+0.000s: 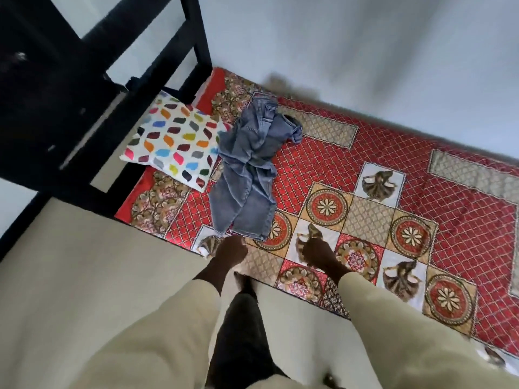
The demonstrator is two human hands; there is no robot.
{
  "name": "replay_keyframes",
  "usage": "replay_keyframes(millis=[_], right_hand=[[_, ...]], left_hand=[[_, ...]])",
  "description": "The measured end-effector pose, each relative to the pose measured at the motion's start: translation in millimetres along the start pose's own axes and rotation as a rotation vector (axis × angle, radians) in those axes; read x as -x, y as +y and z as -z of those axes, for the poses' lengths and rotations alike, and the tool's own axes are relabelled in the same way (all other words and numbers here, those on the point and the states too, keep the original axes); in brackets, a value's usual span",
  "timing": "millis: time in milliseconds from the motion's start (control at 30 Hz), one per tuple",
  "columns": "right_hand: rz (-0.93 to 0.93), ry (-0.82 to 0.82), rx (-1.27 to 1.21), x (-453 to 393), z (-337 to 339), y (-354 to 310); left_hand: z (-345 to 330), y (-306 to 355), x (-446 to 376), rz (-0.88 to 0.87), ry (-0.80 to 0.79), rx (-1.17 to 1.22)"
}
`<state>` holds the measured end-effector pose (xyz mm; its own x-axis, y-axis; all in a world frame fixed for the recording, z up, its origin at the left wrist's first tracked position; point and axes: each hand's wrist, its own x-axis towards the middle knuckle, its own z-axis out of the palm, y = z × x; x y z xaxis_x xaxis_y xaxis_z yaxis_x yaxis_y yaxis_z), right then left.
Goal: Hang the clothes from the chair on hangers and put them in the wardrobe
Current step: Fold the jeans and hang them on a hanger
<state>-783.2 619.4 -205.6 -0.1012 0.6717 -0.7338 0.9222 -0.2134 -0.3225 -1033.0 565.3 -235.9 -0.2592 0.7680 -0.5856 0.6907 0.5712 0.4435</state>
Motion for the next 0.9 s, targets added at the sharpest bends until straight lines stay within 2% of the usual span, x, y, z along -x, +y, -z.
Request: replay_keyframes(millis=[100,200,267,333,367,400,433,567,667,733,800,867,900], right_hand=[[-0.063,0.012,-0.127,-39,27,-57],[-0.109,0.062,-0.214,-101,46,-96],[-0.098,0.085,-0.204,-144,52,-114],[-0.082,0.093,-0.187,-185,54,-126],[-0.076,0.094,-0.178,-201,54,-131],[-0.072,0.089,-0.158,-219,52,-134],[-0.071,0.087,-0.136,-233,48,-135],[-0.050,0.059,-0.128,-272,25,-131],[-0.063,0.040,-0.161,-283,3,-113],[-0.086,0.031,-0.231,-289,-6,-99],[-0.102,0.046,-0.278,-294,-4,-89],[-0.138,0.071,-0.329,-299,1,-84],[-0.150,0.095,-0.365,-301,6,-87]], left_hand=[[50,2,-79,0.027,0.022,0.000],[81,6,-173,-0.042,-0.125,-0.114],[93,14,-228,-0.057,-0.097,-0.117],[89,22,-284,-0.130,-0.005,-0.080],[80,20,-313,-0.184,-0.049,-0.078],[67,14,-345,-0.257,-0.033,-0.125],[61,17,-363,-0.253,-0.001,-0.178],[63,67,-397,-0.323,0.140,-0.186],[54,85,-439,-0.202,0.128,-0.233],[46,85,-463,-0.158,0.085,-0.408],[46,83,-473,-0.187,0.098,-0.546],[45,80,-471,-0.270,0.135,-0.426],[46,77,-463,-0.288,0.137,-0.252]])
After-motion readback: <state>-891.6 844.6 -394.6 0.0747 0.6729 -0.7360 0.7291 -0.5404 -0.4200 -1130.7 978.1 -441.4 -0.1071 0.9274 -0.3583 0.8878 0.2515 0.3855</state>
